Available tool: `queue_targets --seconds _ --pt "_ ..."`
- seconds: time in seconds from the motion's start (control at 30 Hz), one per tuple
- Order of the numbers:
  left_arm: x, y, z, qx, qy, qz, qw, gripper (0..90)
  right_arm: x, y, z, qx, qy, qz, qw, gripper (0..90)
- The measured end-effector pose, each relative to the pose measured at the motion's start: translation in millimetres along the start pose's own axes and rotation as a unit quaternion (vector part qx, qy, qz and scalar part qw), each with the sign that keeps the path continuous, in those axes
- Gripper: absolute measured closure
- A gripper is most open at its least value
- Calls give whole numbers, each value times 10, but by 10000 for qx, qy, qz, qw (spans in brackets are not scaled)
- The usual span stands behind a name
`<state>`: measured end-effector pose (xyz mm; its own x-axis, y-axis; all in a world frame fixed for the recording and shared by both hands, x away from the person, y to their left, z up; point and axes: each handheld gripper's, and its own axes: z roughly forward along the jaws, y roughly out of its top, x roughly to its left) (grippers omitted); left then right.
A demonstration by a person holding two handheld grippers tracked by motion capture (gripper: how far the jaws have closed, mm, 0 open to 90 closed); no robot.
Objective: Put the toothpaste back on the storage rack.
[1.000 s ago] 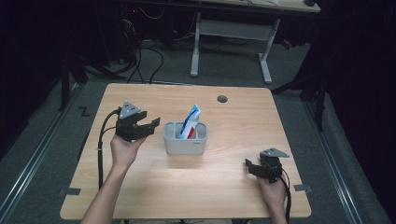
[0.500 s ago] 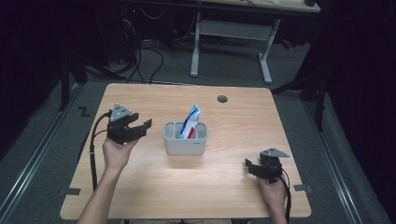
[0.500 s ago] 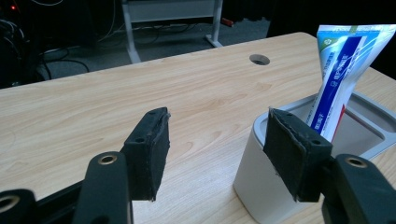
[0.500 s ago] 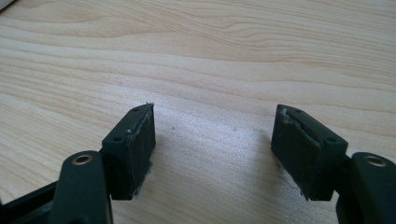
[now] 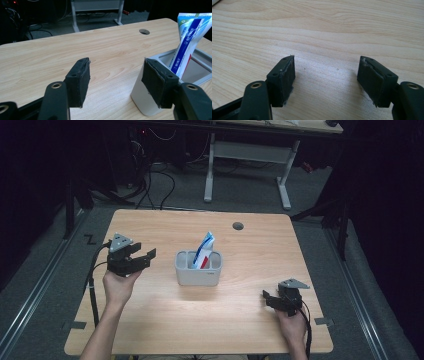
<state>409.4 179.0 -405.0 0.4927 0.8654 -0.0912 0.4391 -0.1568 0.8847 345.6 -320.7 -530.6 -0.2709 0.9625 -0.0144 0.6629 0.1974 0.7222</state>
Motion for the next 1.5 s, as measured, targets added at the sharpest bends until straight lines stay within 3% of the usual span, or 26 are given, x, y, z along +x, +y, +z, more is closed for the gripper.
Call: queue_targets --seconds 1.5 --pt "285 -222 -297 1 361 -347 9987 383 0 0 -1 1 3 -5 10000 306"
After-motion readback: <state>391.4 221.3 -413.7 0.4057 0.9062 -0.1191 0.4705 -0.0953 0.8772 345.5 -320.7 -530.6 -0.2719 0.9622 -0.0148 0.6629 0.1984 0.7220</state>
